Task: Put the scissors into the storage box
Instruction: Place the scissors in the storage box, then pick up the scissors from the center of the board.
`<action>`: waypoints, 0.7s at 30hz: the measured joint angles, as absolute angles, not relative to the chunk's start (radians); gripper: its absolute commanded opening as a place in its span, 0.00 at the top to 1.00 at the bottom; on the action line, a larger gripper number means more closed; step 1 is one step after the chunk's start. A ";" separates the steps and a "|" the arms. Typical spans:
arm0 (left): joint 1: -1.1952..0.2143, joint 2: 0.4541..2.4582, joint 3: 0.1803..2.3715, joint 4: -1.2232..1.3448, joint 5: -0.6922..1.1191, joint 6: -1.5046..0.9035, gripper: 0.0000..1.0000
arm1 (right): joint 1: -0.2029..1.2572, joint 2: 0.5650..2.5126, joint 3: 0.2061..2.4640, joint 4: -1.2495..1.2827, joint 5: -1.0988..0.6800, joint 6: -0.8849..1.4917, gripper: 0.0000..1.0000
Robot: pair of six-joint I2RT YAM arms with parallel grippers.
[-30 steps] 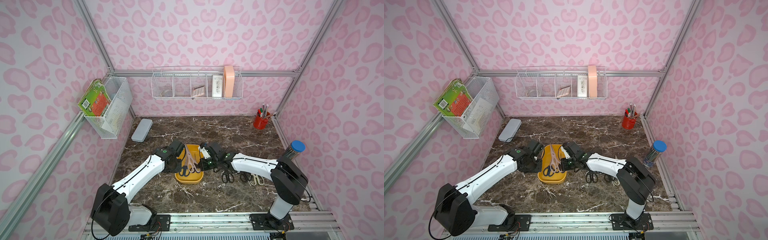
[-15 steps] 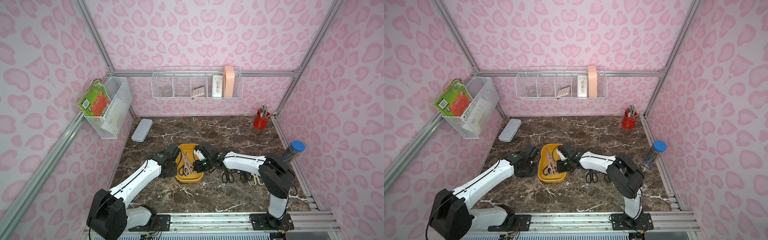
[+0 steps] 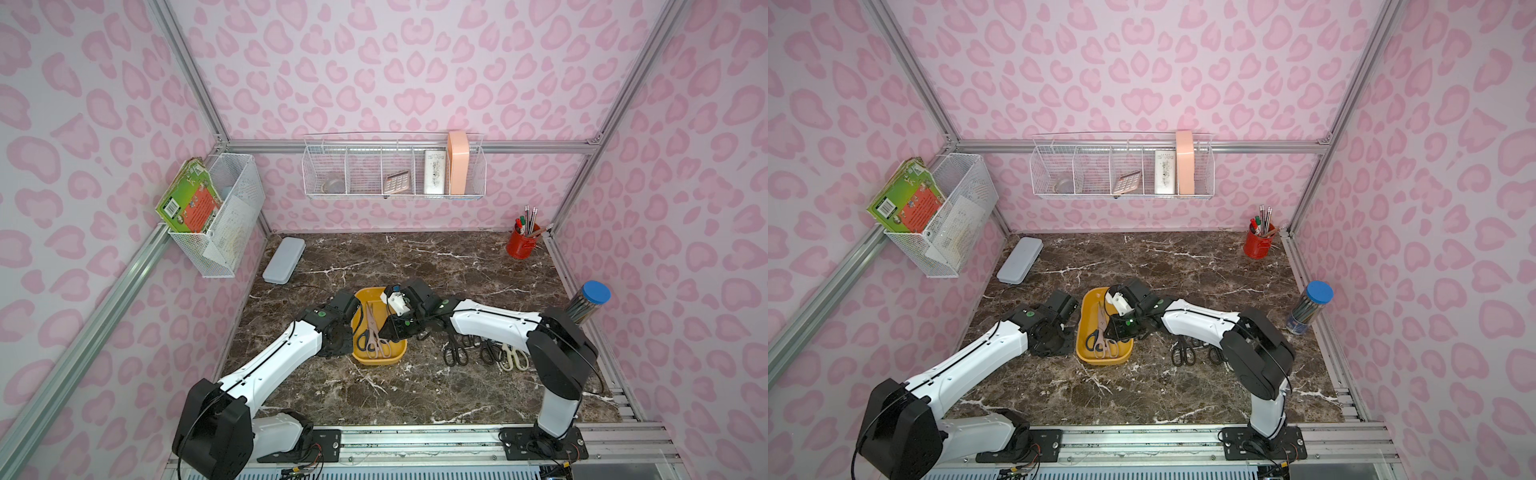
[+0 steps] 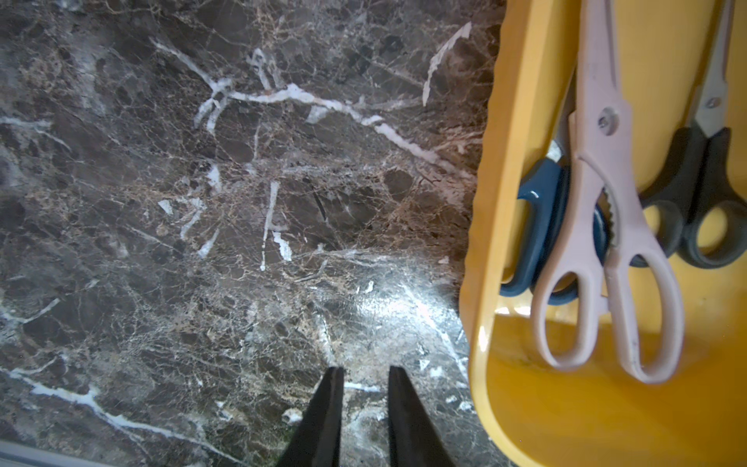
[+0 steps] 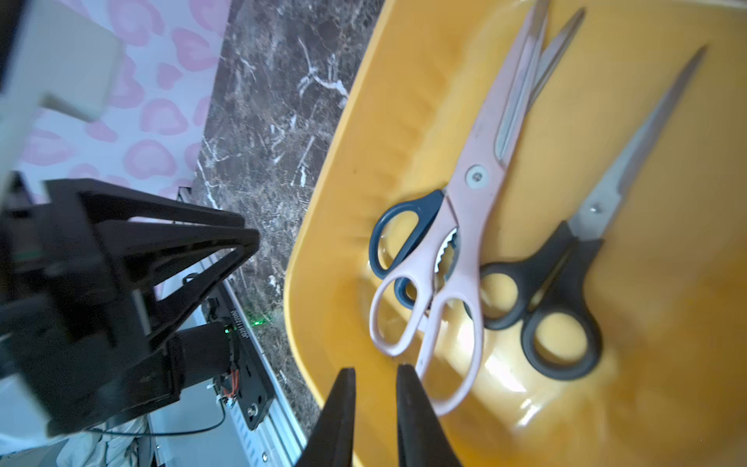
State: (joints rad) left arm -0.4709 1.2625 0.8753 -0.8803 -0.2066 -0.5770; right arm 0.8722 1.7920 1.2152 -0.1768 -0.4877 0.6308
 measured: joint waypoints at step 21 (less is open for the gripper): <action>-0.981 1.223 0.835 -0.327 0.028 -0.212 0.52 | 0.667 1.425 0.809 -0.423 -0.091 0.469 0.62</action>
State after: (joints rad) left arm -0.9813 1.2232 0.8349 -0.3267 0.0280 -0.2119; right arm 0.6666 1.4250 0.8089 -0.4232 -0.0906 0.4686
